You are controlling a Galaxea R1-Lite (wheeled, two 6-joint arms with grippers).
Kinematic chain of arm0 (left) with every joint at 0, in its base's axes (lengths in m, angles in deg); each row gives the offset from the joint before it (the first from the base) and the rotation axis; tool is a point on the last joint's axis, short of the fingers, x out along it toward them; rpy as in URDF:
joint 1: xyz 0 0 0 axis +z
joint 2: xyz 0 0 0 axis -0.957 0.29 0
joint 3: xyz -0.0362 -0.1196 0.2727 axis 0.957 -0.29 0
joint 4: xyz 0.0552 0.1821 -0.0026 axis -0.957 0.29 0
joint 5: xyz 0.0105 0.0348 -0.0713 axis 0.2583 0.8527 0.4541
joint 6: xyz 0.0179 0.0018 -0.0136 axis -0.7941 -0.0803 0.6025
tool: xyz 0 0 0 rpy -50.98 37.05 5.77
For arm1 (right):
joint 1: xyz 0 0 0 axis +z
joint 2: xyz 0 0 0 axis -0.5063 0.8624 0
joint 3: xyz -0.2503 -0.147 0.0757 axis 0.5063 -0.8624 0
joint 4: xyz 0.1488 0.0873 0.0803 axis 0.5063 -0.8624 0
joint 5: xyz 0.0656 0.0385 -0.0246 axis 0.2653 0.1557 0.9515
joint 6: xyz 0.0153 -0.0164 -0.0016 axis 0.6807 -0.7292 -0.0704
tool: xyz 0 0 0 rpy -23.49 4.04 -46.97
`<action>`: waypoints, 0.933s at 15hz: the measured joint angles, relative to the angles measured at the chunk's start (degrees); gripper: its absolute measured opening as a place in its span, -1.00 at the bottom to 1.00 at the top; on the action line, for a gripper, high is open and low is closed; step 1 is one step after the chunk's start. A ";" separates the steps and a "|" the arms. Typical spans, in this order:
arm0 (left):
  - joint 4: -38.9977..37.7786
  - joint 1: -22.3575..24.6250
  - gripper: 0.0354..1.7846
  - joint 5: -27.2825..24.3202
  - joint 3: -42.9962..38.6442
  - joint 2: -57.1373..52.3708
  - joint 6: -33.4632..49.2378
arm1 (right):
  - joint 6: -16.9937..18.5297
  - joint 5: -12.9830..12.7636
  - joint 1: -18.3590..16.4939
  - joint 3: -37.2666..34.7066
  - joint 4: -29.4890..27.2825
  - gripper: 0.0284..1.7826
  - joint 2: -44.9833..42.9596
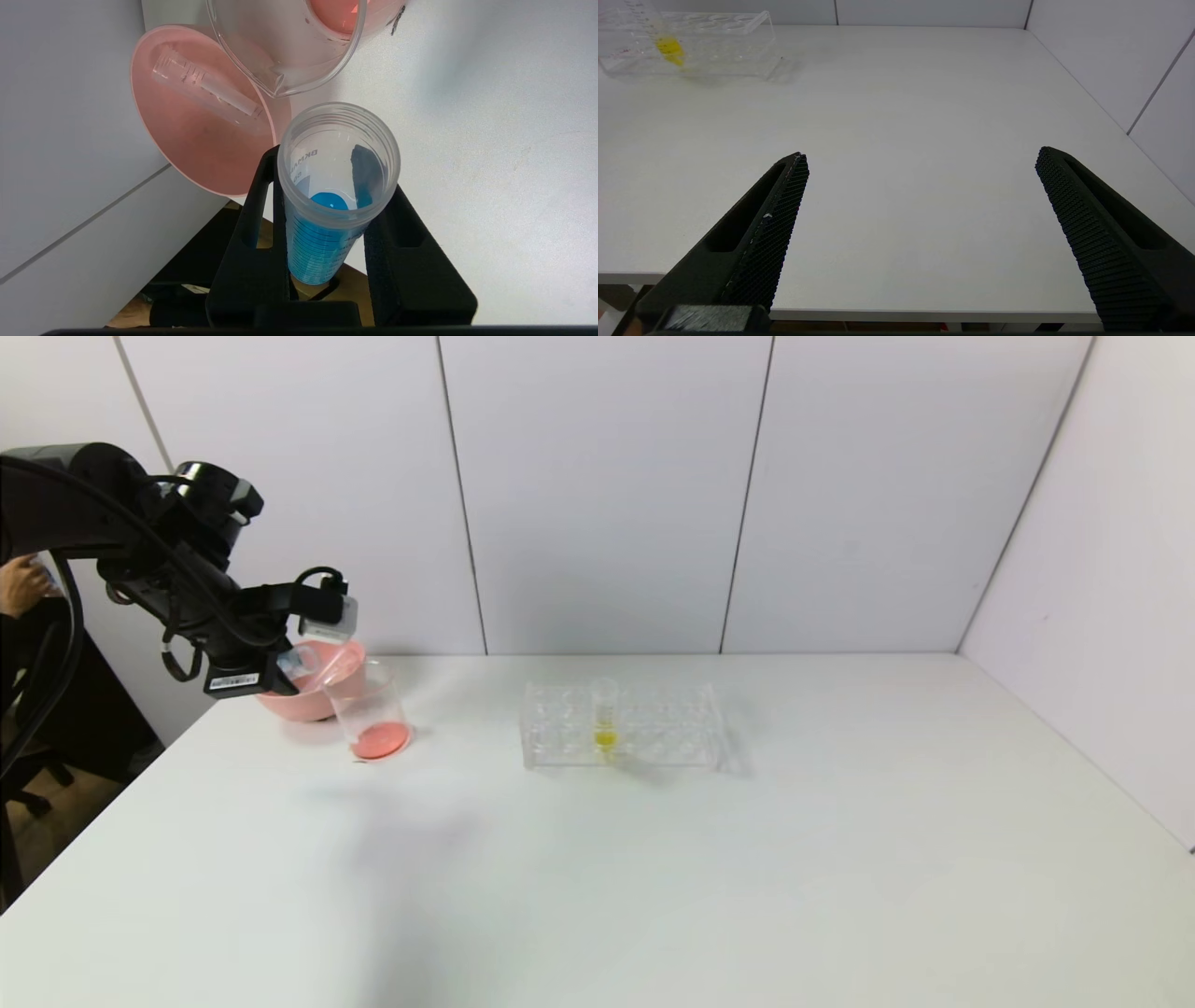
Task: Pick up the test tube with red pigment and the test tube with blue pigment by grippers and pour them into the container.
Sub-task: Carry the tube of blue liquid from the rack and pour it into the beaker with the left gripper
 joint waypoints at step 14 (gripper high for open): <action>2.06 -1.84 -0.50 0.65 -0.63 -0.02 9.24 | 0.00 0.00 0.00 0.00 0.00 0.99 0.00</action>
